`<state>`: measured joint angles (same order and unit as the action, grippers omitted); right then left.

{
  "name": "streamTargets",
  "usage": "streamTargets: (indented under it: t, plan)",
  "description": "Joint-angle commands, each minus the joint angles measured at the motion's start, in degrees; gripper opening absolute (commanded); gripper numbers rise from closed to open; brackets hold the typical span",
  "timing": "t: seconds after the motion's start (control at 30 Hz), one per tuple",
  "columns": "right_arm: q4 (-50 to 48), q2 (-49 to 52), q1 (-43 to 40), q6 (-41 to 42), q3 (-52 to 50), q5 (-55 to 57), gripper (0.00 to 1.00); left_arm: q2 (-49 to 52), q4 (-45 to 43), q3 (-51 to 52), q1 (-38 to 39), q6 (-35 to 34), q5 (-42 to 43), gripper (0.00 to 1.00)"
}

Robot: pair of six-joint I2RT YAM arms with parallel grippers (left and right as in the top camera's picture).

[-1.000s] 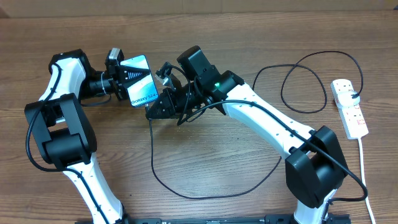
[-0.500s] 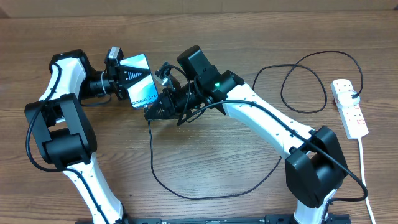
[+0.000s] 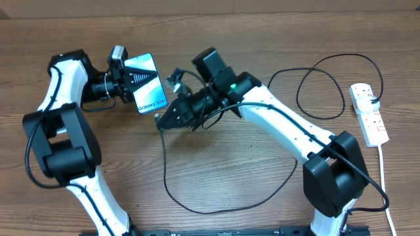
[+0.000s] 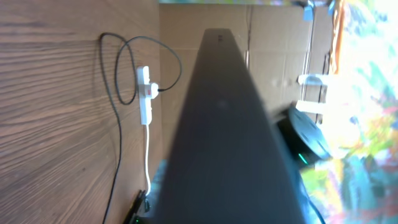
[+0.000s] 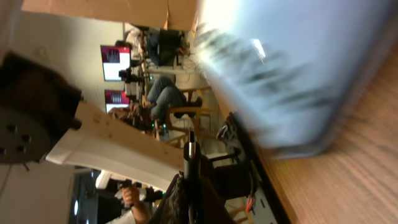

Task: Plug charger to phone and switch on socket

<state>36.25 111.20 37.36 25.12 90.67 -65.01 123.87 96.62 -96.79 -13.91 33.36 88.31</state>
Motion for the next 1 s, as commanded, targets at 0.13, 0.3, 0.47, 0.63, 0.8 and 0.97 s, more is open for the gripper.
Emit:
streamTargets:
  t: [0.13, 0.3, 0.47, 0.63, 0.8, 0.97]
  plan:
    - [-2.7, 0.2, -3.3, -1.1, -0.4, -2.2, 0.04, -7.5, 0.3, -0.8, -0.2, -0.8, 2.3, 0.04]
    - [-3.7, 0.2, -1.8, -0.9, -0.4, -3.8, 0.04, -7.5, 0.2, -0.8, 0.1, -0.8, 2.3, 0.04]
    - [-3.6, 0.2, -0.2, -0.9, -0.4, -4.4, 0.04, -7.5, 0.1, -0.8, 0.1, -0.7, 2.3, 0.04]
    - [-4.0, 0.2, 0.3, -1.0, -0.4, -5.7, 0.04, -7.5, -0.2, -0.8, 0.0, -0.8, 2.3, 0.04]
    - [-6.3, 0.2, 0.3, 0.4, -0.4, -5.9, 0.04, -7.5, -0.2, -0.8, 0.0, -0.8, 2.3, 0.04]
    - [-6.4, 0.2, -0.1, 0.7, -0.4, -5.6, 0.04, -7.5, -0.2, -0.8, 0.1, -0.8, 2.3, 0.04]
